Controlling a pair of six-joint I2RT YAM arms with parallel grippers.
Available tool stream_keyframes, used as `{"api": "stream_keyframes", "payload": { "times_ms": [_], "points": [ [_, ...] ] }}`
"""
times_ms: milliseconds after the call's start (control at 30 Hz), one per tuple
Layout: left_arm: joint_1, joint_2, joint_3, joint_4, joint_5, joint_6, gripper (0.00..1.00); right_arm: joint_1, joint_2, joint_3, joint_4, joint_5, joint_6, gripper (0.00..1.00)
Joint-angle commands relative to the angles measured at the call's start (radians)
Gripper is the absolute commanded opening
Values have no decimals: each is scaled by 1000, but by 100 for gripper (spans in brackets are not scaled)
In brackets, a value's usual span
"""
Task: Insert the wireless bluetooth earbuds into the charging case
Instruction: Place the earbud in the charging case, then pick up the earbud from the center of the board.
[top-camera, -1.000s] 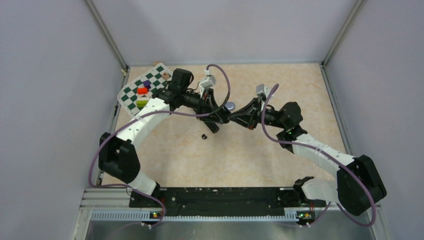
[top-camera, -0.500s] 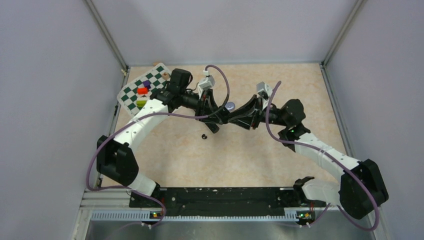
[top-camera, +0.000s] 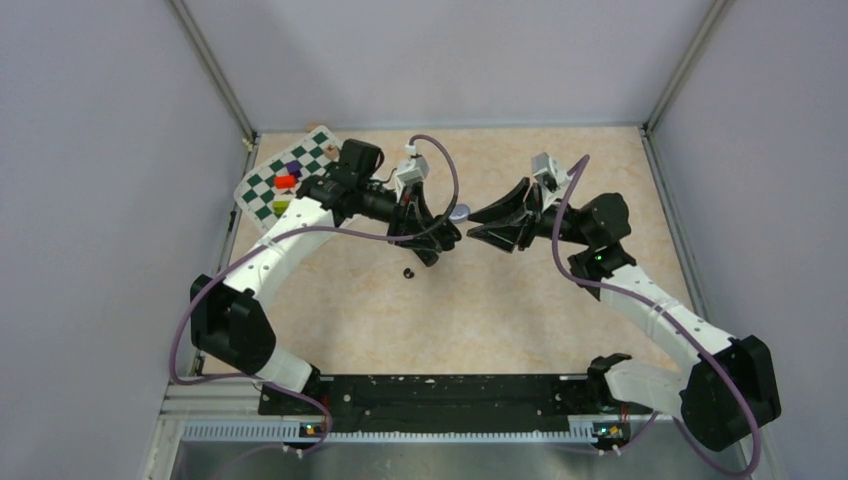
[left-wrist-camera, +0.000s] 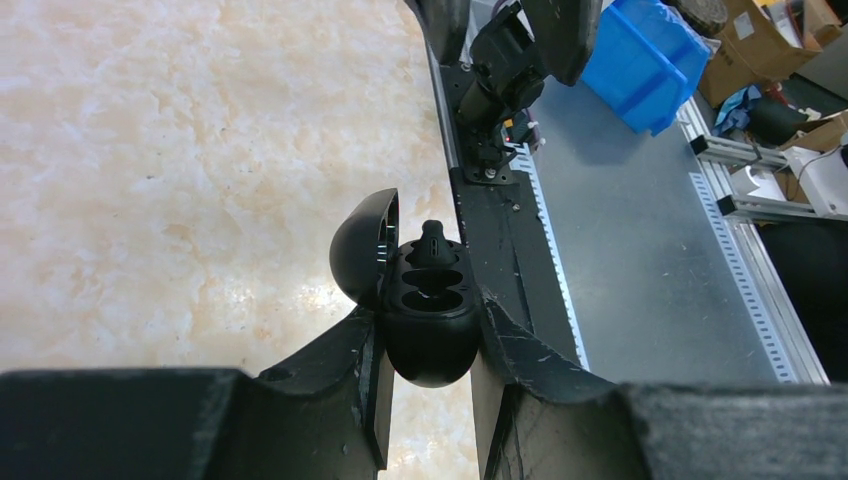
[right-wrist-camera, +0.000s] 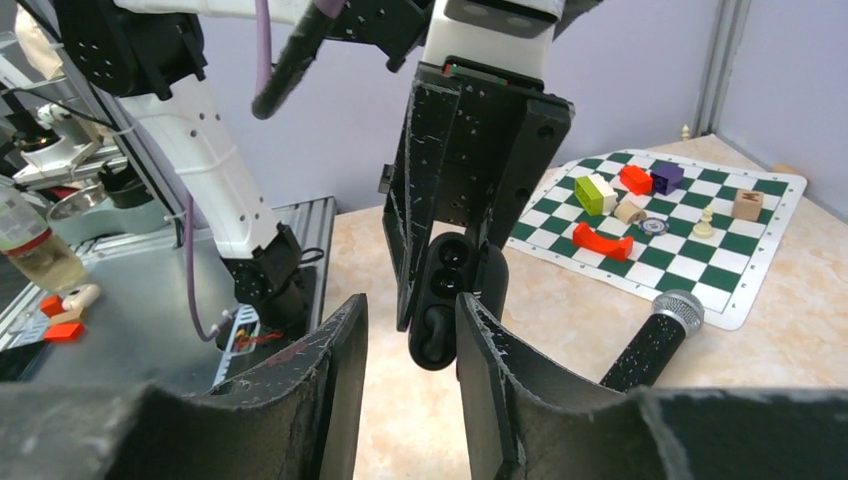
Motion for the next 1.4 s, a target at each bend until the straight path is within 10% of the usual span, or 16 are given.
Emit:
{"api": "stream_keyframes", "payload": {
  "times_ms": [0,467,767,1367],
  "points": [
    [19,-43,66,-70,-28,80,0,-16,-28,42,-37,7,-61,41],
    [167,-113,56,-191,-137,197,0,-30,46,-38,-206,248,-342,94],
    [310,-118,28,-456,-152,429,0,-29,149,-28,-243,187,-401,97],
    [353,-243,-225,-156,-214,255,0,46,278,3,-287,154,-450,93]
  ]
}}
